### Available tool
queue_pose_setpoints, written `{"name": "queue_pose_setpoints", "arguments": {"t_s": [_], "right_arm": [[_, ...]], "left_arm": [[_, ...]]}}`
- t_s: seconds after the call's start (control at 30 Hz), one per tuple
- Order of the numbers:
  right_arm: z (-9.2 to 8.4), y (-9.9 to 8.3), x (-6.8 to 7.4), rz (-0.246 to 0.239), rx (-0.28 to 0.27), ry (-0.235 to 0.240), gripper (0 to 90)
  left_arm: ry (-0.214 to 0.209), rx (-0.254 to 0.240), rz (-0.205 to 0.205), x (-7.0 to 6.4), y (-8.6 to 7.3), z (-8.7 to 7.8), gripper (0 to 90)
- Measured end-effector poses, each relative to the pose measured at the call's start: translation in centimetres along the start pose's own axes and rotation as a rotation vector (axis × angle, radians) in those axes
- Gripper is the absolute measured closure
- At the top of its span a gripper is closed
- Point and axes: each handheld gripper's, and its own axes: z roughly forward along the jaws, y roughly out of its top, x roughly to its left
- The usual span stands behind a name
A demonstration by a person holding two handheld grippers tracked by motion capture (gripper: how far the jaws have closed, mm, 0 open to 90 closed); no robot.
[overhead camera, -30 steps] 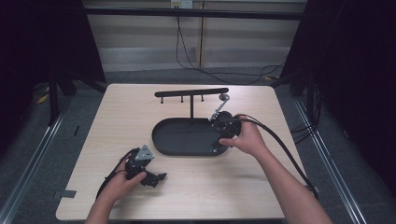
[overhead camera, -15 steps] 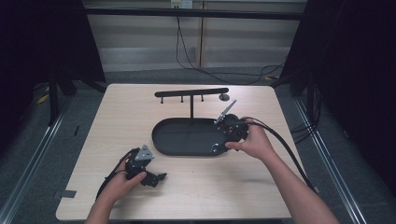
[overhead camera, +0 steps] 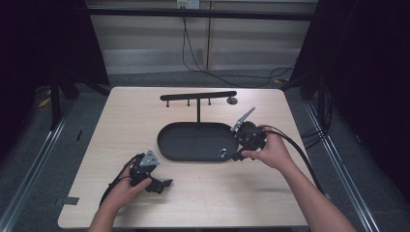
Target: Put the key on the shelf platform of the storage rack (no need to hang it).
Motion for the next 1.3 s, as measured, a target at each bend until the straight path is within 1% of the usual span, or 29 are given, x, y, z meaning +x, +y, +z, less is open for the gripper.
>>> {"name": "queue_pose_setpoints", "arguments": {"t_s": [0.07, 0.1, 0.2, 0.3, 0.43, 0.47, 0.5, 0.6, 0.77, 0.87, 1.03, 1.17, 1.2, 1.23, 1.3], "right_arm": [[-0.1, -0.3, 0.0, -0.005, -0.001, -0.002, 29.7], [-0.1, -0.4, 0.0, 0.001, 0.001, -0.004, 29.7], [-0.3, -0.9, -0.1, 0.004, -0.012, -0.002, 29.7], [-0.4, -1.2, -0.1, 0.003, -0.013, -0.006, 29.7], [-0.5, -1.6, 0.0, -0.007, -0.017, -0.01, 29.4], [-0.5, -1.7, 0.1, 0.0, -0.016, -0.011, 29.2], [-0.5, -1.8, 0.1, -0.007, -0.015, -0.008, 29.1], [-0.4, -2.1, 0.1, -0.008, -0.018, -0.004, 29.0], [-0.5, -2.6, 0.2, -0.003, -0.013, -0.005, 29.0], [-0.5, -3.0, 0.2, 0.007, -0.02, 0.002, 29.0], [-0.6, -3.6, 0.3, -0.001, -0.016, 0.011, 28.5], [-0.6, -4.0, 0.6, -0.01, -0.014, 0.007, 28.3], [-0.5, -4.1, 0.6, -0.011, -0.021, 0.011, 28.3], [-0.6, -4.2, 0.6, -0.003, -0.018, 0.011, 28.3], [-0.4, -4.6, 0.7, -0.007, -0.014, 0.008, 28.3]], "left_arm": [[0.0, 0.0, 0.0, 0.0, 0.0, 0.0, 0.2], [0.0, 0.0, 0.0, 0.0, 0.0, 0.0, 0.2], [0.0, 0.0, 0.0, 0.0, 0.0, 0.0, 0.1], [0.0, 0.0, 0.001, 0.0, 0.0, 0.0, 0.2], [-0.001, 0.0, 0.001, 0.0, 0.0, 0.0, 0.2], [-0.001, 0.0, 0.001, 0.0, 0.0, 0.0, 0.2], [-0.001, 0.0, 0.001, 0.0, 0.0, 0.0, 0.1], [-0.001, 0.0, 0.001, 0.0, 0.0, 0.0, 0.1], [-0.001, 0.0, 0.001, 0.0, 0.0, 0.0, 0.2], [-0.001, 0.0, 0.001, 0.0, 0.0, 0.0, 0.1], [-0.001, -0.001, 0.0, 0.0, 0.0, 0.0, 0.1], [-0.001, 0.0, 0.001, 0.0, 0.0, 0.0, 0.1], [-0.001, 0.0, 0.001, 0.0, 0.0, 0.0, 0.2], [-0.001, 0.0, 0.001, 0.0, 0.0, 0.0, 0.2], [-0.001, 0.0, 0.001, 0.0, 0.0, 0.0, 0.1]]}}
